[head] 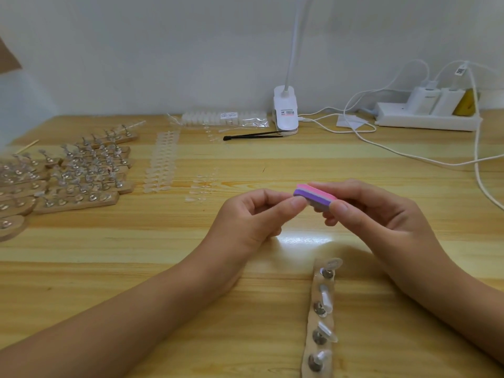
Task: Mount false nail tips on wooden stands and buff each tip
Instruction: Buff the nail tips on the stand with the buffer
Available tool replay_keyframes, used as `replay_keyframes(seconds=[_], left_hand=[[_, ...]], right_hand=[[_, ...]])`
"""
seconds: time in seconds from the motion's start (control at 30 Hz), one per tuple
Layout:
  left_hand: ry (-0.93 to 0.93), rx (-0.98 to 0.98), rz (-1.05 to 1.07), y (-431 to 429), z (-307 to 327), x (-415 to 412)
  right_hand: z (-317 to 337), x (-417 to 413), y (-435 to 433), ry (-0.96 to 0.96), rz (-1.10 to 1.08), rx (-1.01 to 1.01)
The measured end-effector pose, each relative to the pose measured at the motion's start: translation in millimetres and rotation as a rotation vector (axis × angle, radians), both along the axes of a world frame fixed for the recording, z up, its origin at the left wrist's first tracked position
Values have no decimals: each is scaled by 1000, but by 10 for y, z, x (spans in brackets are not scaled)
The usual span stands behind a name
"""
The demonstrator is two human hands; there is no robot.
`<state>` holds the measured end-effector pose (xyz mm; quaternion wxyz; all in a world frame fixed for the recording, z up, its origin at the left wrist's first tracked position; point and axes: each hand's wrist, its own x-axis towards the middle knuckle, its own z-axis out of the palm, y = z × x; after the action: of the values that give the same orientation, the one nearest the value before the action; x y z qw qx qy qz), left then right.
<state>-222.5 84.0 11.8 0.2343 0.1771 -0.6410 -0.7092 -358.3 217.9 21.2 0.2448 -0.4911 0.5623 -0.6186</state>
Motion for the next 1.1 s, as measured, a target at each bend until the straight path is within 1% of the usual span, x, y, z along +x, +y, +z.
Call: replay_keyframes(seconds=[0.1, 0.27, 0.43, 0.57, 0.73, 0.87, 1.03, 1.1], left_hand=[[25, -83, -68, 56, 24, 15], [-9, -10, -6, 26, 31, 7], [-6, -32, 0, 36, 20, 8], [-2, 27, 62, 13, 14, -7], [-18, -7, 34, 13, -3, -14], [-14, 36, 48, 3, 0, -12], [-14, -13, 22, 13, 0, -17], [-16, -4, 27, 7, 0, -21]], right_hand=[[-7, 16, -8, 31, 37, -1], [11, -5, 13, 3, 14, -16], [-26, 15, -44, -15, 36, -14], [-67, -29, -15, -49, 64, -3], [-64, -30, -56, -20, 78, -41], [-66, -25, -41, -24, 98, -5], [-63, 1, -61, -45, 88, -34], [-65, -4, -51, -48, 86, -27]])
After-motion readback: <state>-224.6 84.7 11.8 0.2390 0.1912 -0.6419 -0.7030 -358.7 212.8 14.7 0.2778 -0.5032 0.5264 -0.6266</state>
